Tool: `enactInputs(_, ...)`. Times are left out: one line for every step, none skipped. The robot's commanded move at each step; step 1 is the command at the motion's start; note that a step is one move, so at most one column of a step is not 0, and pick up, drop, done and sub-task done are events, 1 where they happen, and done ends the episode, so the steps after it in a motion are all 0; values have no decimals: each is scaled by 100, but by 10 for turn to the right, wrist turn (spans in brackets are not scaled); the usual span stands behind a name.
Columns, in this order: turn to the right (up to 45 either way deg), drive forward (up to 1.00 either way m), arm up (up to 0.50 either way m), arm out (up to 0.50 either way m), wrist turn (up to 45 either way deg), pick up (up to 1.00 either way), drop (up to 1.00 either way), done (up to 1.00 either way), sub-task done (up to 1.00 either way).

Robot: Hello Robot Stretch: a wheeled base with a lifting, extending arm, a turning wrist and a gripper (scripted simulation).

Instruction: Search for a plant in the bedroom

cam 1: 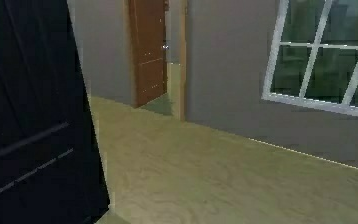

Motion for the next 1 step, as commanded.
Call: enactInputs(0, 100, 0, 0, 0, 0, 0, 0, 0)
